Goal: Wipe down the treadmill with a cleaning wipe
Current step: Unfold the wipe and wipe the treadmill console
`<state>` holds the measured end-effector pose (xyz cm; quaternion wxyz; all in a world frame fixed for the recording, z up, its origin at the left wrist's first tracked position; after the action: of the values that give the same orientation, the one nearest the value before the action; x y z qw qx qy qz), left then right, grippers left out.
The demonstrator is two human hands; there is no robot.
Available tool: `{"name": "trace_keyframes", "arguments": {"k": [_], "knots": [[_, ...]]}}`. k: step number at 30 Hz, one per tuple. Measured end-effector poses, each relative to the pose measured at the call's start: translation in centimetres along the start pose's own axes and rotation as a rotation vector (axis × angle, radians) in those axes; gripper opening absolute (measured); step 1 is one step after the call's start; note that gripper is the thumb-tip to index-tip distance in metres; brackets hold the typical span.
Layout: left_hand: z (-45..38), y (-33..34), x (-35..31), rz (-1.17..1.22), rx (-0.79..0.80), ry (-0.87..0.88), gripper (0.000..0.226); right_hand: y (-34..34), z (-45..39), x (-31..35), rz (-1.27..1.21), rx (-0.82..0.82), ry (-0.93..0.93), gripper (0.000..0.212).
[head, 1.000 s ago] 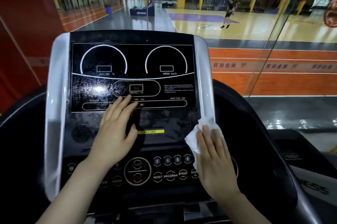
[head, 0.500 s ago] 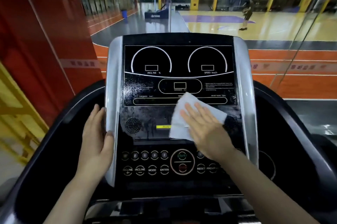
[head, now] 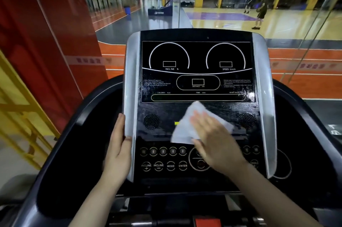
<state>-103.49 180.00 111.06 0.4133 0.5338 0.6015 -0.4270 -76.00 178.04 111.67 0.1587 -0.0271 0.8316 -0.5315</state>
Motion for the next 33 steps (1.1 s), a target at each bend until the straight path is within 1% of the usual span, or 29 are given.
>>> {"name": "trace_keyframes", "arguments": {"k": [2, 3, 5, 8, 11, 13, 15, 17, 19, 21, 22, 25, 26, 28, 30, 32, 33], "knots": [[0.1, 0.2, 0.2, 0.034, 0.01, -0.001, 0.057, -0.7, 0.4, -0.1, 0.011, 0.012, 0.062, 0.061], [-0.1, 0.2, 0.3, 0.077, 0.001, -0.017, 0.057, -0.9, -0.4, 1.2, -0.019, 0.0, 0.043, 0.059], [-0.4, -0.1, 0.5, 0.213, -0.036, -0.058, 0.054, -0.8, -3.0, 5.3, -0.069, -0.032, -0.107, 0.057], [-1.0, -0.7, 0.7, 0.419, -0.096, -0.134, 0.047, -0.5, -7.1, 11.0, -0.074, 0.012, -0.288, 0.063], [-1.3, -1.0, 0.7, 0.491, -0.103, -0.174, 0.044, -0.3, -6.6, 11.1, -0.036, -0.027, -0.375, 0.058], [-1.1, -1.1, 0.6, 0.453, -0.076, -0.17, 0.046, 0.1, -4.4, 9.2, -0.089, -0.091, -0.413, 0.051], [-0.7, -1.2, 0.3, 0.374, -0.054, -0.153, 0.052, 0.4, -2.6, 7.1, -0.182, -0.131, -0.388, 0.044], [-0.2, -1.1, 0.2, 0.254, -0.059, -0.112, 0.053, 0.5, -2.3, 6.0, -0.266, -0.16, -0.354, 0.041], [0.2, -0.6, 0.0, 0.103, -0.037, -0.029, 0.054, 0.6, -2.7, 6.1, -0.328, -0.207, -0.314, 0.04], [0.5, -0.1, -0.2, -0.034, -0.013, 0.102, 0.059, 0.1, -3.5, 7.1, -0.422, -0.253, -0.27, 0.036], [0.5, 0.1, -0.2, -0.074, -0.012, 0.154, 0.06, -0.2, -3.9, 7.7, -0.493, -0.262, -0.226, 0.034], [0.4, 1.1, -0.8, -0.096, -0.04, 0.274, 0.057, -1.3, -4.9, 8.4, -0.706, -0.254, 0.011, 0.033], [0.3, 1.5, -1.0, -0.092, -0.044, 0.316, 0.057, -1.6, -4.9, 8.3, -0.713, -0.24, 0.031, 0.032], [0.1, 2.3, -1.6, -0.077, -0.019, 0.354, 0.057, -1.8, -4.5, 7.7, -0.634, -0.183, -0.036, 0.029], [0.1, 3.4, -2.1, -0.093, 0.019, 0.385, 0.055, -1.6, -3.3, 6.3, -0.533, -0.181, -0.097, 0.023], [0.2, 4.7, -2.5, -0.11, 0.049, 0.404, 0.057, -1.4, -1.9, 4.0, -0.502, -0.161, -0.059, 0.014], [0.2, 5.4, -2.8, -0.119, 0.074, 0.396, 0.059, -1.4, -1.0, 2.4, -0.481, -0.133, -0.02, 0.014]]}}
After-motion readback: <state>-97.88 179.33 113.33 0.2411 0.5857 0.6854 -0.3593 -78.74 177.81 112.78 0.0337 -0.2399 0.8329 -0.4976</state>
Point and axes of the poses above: each hand's wrist, its own z-axis away from the middle knuckle, its own y-axis out of the palm, x = y × z, the point moved 1 cm from there along -z, towards the middle knuckle, and after that the axes turned 9 degrees about z, right-handed, at the moved point
